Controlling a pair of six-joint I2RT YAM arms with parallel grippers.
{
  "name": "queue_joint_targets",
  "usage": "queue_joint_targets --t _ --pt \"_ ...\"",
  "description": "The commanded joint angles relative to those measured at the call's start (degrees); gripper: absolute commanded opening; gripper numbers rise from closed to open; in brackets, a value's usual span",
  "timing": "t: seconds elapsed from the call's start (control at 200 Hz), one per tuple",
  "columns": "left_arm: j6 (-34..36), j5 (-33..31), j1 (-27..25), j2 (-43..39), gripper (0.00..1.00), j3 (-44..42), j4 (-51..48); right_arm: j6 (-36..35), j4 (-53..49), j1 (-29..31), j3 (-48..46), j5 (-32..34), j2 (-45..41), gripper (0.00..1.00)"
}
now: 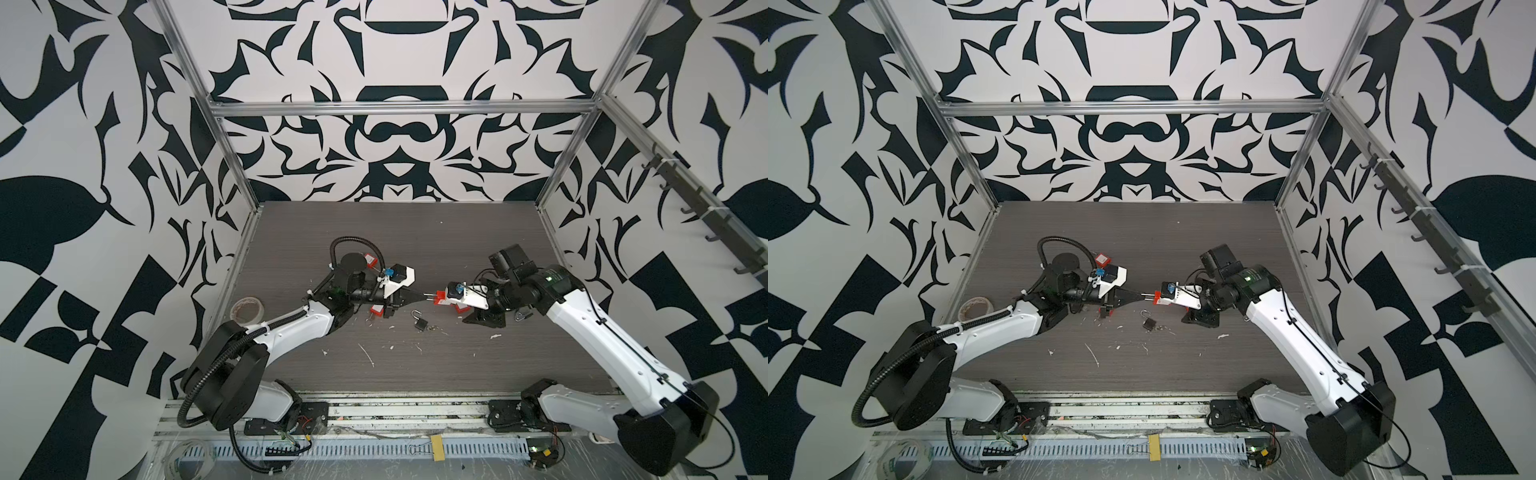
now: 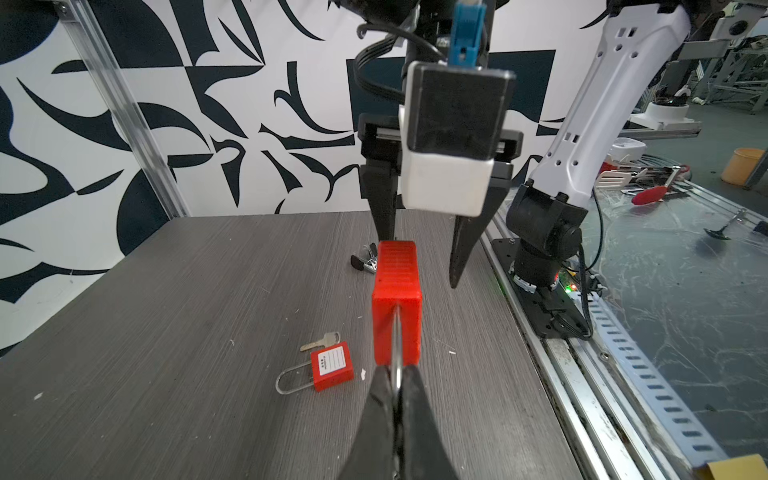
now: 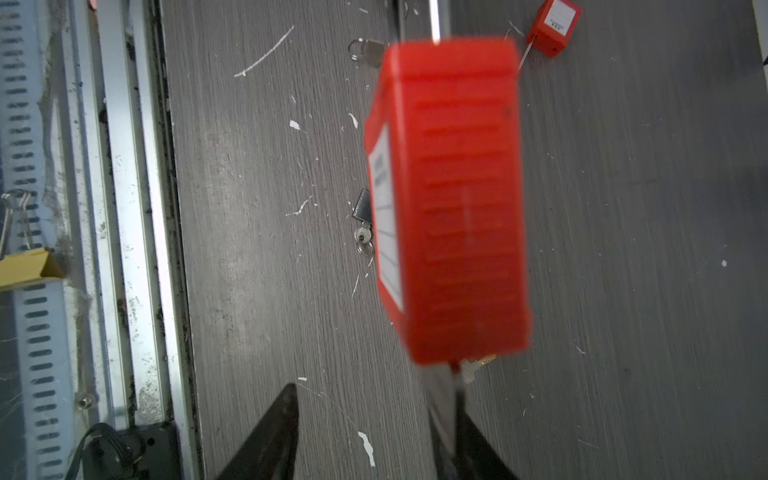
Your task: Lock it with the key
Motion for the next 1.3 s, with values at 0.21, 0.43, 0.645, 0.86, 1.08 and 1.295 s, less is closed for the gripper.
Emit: queue_joint_targets --t 0.21,0.43,0.645,0.86,1.08,1.295 --pt "2.1 2.3 0.0 0.0 0.0 2.7 -4.3 -2.2 3.1 -0.1 2.0 -1.2 -1.5 0.44" --pt "2.5 2.6 -0.2 0.8 0.0 3.7 -5.3 -3.1 4.3 -0.1 2.2 -2.4 -0.2 0.36" --pt "4.5 2.9 -0.4 1.4 0.0 5.3 -8.4 -3.2 4.2 -0.1 2.4 -4.5 0.2 0.23" --pt "8.5 3.4 -0.4 1.1 0.0 7.3 -14.8 -3.3 1.9 -0.1 2.8 -6.9 1.3 0.07" --pt "11.9 3.3 0.1 -0.6 0.0 7.7 -19.8 -3.8 1.2 -0.1 1.3 -6.4 1.3 0.0" --pt "13.2 2.3 1.2 -2.4 0.0 6.8 -20.8 -4.2 0.4 -0.2 -0.3 -6.5 1.2 0.0"
